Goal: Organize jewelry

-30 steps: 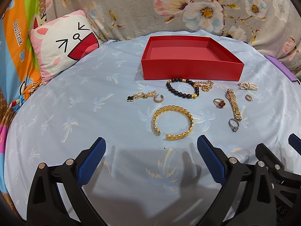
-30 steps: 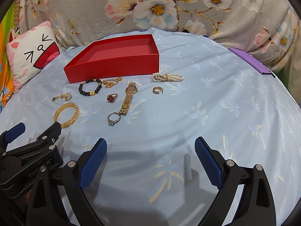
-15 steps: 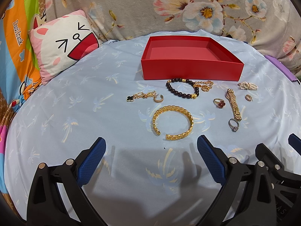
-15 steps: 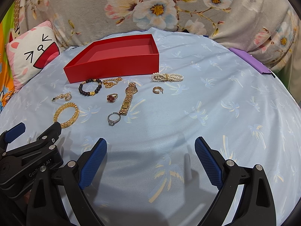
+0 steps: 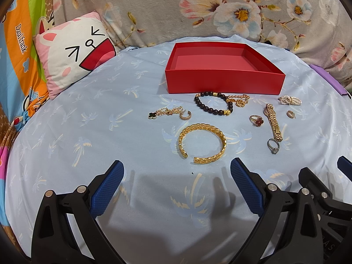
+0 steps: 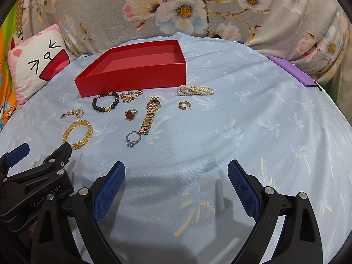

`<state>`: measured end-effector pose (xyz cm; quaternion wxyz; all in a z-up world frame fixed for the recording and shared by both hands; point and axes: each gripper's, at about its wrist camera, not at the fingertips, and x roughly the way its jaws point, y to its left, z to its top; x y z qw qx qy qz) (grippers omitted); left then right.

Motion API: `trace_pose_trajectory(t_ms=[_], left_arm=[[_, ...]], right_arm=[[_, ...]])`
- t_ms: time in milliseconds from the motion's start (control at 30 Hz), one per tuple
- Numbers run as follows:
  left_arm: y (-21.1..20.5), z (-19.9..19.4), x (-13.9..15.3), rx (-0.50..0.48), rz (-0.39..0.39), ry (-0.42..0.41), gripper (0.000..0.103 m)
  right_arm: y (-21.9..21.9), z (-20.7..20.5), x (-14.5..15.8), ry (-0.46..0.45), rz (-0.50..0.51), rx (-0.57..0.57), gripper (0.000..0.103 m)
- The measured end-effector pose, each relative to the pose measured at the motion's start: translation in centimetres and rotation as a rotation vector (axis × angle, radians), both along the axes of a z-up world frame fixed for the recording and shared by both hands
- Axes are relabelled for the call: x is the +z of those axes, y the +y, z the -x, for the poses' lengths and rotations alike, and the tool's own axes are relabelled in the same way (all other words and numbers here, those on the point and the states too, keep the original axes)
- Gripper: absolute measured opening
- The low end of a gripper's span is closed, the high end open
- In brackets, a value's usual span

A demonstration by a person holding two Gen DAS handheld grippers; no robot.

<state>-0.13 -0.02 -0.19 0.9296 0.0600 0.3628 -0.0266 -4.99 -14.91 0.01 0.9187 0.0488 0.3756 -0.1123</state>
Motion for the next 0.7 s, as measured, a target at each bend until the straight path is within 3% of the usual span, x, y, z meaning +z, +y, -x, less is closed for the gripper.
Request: trace_pose_trajectory(t_ms=[700], left_arm=[[-0.31, -0.39, 0.12, -0.005, 0.015, 0.008, 0.095]], right_arm=[[-0.03, 0.05, -0.04, -0.001, -0.003, 0.003, 0.093]])
